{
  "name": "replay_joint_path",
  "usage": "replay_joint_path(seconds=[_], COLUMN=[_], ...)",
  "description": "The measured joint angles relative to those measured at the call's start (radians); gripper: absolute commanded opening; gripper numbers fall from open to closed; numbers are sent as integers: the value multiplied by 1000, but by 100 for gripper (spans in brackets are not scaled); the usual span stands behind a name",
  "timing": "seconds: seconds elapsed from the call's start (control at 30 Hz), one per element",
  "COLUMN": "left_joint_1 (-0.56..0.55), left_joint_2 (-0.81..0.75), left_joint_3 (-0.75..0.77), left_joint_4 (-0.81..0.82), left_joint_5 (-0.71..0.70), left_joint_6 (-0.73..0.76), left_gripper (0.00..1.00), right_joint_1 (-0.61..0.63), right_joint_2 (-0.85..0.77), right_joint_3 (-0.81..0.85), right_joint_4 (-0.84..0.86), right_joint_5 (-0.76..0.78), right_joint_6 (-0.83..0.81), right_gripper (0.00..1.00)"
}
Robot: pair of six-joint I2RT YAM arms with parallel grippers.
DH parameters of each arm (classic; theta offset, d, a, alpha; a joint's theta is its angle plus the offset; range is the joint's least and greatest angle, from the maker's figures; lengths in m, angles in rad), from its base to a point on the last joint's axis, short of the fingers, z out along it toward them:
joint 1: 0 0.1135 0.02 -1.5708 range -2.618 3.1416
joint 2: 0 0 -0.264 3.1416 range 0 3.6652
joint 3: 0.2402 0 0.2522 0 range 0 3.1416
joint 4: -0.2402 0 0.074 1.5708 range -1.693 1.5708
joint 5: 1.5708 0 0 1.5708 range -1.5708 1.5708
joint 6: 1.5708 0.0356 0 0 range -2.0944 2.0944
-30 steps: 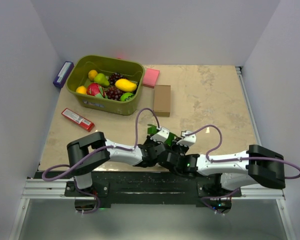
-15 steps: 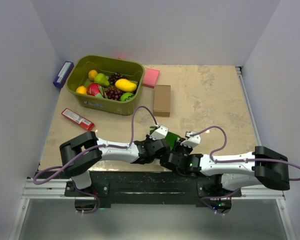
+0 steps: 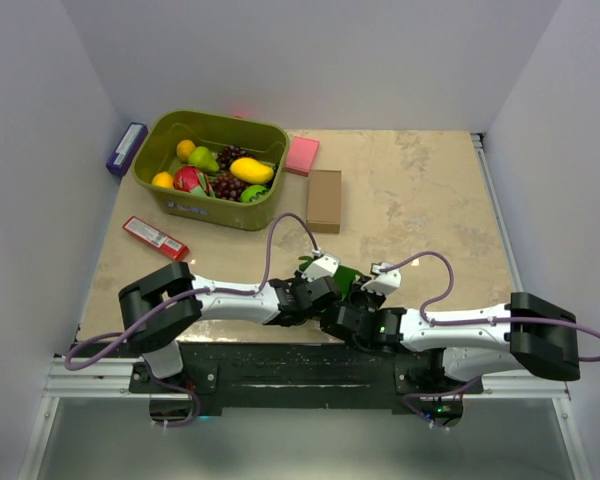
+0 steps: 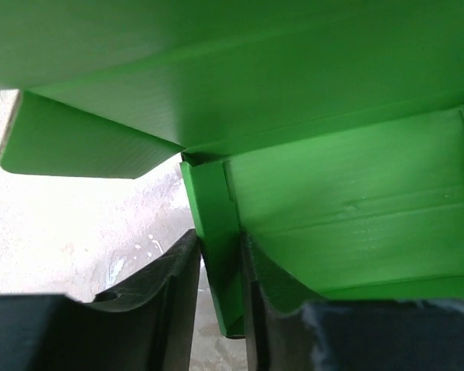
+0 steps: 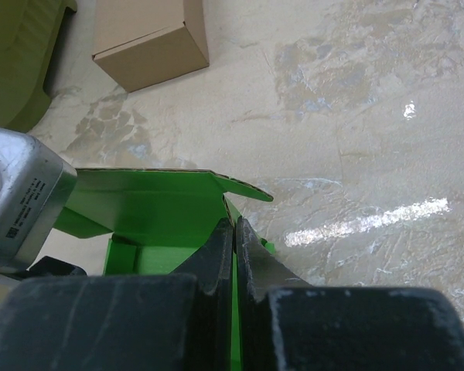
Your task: Fold the paper box
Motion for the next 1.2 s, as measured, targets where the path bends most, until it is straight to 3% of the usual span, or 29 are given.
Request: replay_joint_path(seconds=[0.2,0.43,0.67,0.97,1.2], left_joint_1=[0,2,19,45,45], left_joint_2=[0,-2,-18,-44,-40], left_joint_3=[11,12,1,-55,-55], left_joint_4=[-11,-12,-5,64,66], left_joint_5=[18,22,36,72,61], left_joint_6=[0,-1,-6,-22,-26], left_gripper=[42,41,27,17,19], right_joint_1=[0,0,0,0,0], right_joint_2=[0,-12,-21,-32,-35], right_joint_3=[0,-6,-12,-13,-16], right_joint_4=[2,3,5,6,10], right_joint_5=[-1,-4,-7,-24,-24], right_joint_6=[-6,-7,-7,-7,-7], right_gripper=[0,0,0,0,0])
